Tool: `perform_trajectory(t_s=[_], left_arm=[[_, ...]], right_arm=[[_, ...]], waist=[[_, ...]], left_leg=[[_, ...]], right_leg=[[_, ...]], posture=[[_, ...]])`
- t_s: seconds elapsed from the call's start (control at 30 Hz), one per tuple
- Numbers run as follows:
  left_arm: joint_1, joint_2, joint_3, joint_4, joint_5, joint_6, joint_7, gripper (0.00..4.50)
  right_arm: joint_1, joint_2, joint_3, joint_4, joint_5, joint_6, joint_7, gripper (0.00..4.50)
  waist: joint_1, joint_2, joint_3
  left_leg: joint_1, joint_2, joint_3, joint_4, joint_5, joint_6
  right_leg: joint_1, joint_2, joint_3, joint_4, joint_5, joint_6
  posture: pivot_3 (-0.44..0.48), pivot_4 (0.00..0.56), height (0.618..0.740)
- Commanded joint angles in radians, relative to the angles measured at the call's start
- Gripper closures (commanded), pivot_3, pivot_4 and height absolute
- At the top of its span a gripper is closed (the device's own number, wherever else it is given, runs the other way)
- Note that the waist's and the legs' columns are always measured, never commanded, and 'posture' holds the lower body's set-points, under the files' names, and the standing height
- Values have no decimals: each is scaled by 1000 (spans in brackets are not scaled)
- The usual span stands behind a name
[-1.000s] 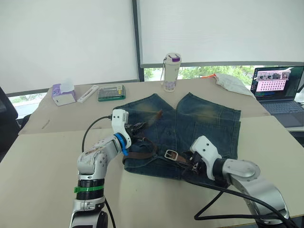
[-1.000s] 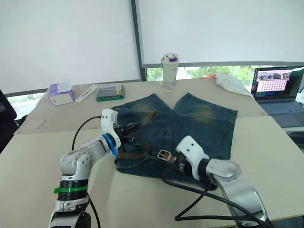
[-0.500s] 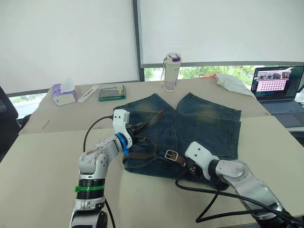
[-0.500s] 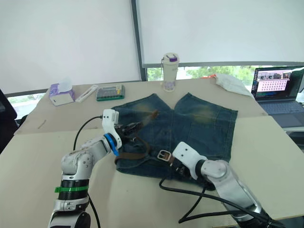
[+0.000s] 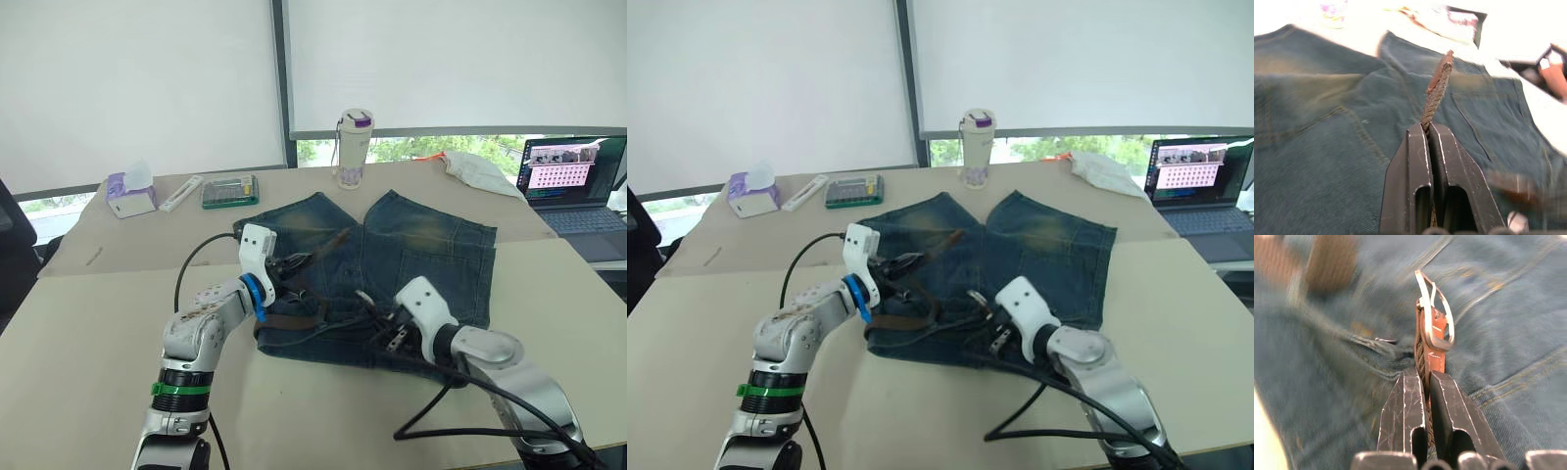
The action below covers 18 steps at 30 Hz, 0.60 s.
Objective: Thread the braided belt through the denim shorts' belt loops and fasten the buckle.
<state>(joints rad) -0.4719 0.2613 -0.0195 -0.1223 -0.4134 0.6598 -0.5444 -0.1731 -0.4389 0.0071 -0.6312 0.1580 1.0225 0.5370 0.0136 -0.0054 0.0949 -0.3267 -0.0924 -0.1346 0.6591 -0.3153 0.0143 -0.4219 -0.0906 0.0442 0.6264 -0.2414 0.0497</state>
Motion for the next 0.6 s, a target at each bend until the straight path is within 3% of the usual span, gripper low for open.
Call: perform_trajectory(t_s=[0.03, 0.2, 0.47, 0.53, 0.6], left_arm=[[2, 42, -96, -56, 71, -164, -102, 4500], [8, 59, -174, -52, 127, -302, -172, 4500], [-6, 62, -148, -27, 109, -285, -178, 4500], [-11, 63, -126, -18, 87, -260, -176, 4500], [-17, 55, -103, -18, 44, -212, -181, 4500]], right_arm=[[-5, 47, -122, -61, 65, 70, -43, 4420], [-15, 105, -202, -71, 135, 129, -80, 4420], [-13, 98, -204, -79, 173, 138, -122, 4420], [-2, 70, -182, -80, 162, 123, -128, 4420], [19, -54, -88, -79, 80, 21, -106, 4420]], waist=[[3, 0, 0], [4, 1, 0], [1, 1, 0], [0, 1, 0], [2, 1, 0]], left_leg=[[0, 0, 0, 0, 0, 0], [0, 0, 0, 0, 0, 0], [0, 0, 0, 0, 0, 1], [0, 0, 0, 0, 0, 1], [0, 0, 0, 0, 0, 1]], right_leg=[[0, 0, 0, 0, 0, 0], [0, -1, 0, -1, 0, 0], [0, 0, 0, -1, 0, 0], [0, 0, 0, -1, 0, 0], [0, 0, -1, -1, 0, 0]], posture=[[0, 150, 740], [0, 150, 740], [0, 150, 740], [0, 150, 740], [0, 150, 740]])
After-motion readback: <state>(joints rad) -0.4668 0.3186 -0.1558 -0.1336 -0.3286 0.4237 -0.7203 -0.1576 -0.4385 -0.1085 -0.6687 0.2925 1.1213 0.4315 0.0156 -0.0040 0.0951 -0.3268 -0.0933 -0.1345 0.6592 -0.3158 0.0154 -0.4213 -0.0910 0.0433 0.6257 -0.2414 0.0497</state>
